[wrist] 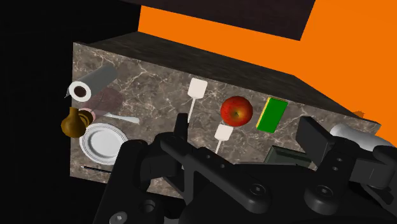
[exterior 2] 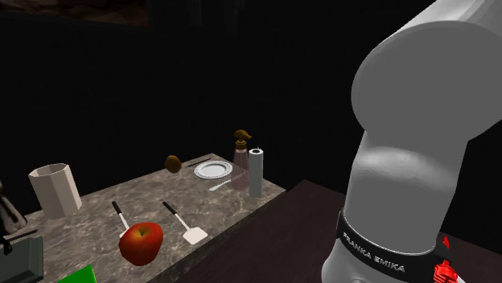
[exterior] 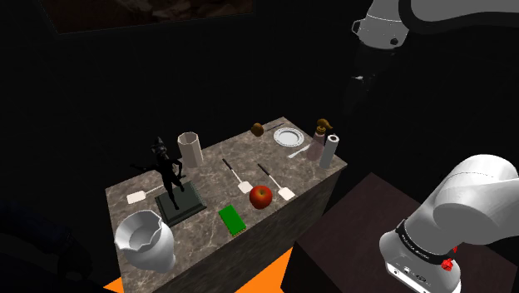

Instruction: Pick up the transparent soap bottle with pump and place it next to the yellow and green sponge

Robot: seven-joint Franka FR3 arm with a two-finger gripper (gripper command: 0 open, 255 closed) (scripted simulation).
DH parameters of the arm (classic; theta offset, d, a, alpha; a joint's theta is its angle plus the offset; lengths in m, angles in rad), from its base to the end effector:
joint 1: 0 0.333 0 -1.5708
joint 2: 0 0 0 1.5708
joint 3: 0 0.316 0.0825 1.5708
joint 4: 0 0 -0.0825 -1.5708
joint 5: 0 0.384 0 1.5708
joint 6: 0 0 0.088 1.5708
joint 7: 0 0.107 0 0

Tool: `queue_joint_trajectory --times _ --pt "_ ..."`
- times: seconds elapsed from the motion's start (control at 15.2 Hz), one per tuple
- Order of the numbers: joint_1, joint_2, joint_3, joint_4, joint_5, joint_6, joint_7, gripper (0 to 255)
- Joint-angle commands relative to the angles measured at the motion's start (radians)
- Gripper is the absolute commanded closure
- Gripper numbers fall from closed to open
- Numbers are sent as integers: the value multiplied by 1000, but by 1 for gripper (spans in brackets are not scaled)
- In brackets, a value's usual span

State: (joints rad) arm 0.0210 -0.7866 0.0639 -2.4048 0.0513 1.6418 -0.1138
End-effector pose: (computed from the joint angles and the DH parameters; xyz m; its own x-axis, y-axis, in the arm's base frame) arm 0.3110 0.0367 0.5732 0.9840 0.1764 0.0232 0.1765 -0.9843 -0.0034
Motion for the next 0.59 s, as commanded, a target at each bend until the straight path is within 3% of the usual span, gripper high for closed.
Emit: queue_joint_trajectory --times 0.0,0.53 --pt "0 0 0 0 0 0 0 0" --pt "-55 128 -113 -92 -73 224 -129 0"
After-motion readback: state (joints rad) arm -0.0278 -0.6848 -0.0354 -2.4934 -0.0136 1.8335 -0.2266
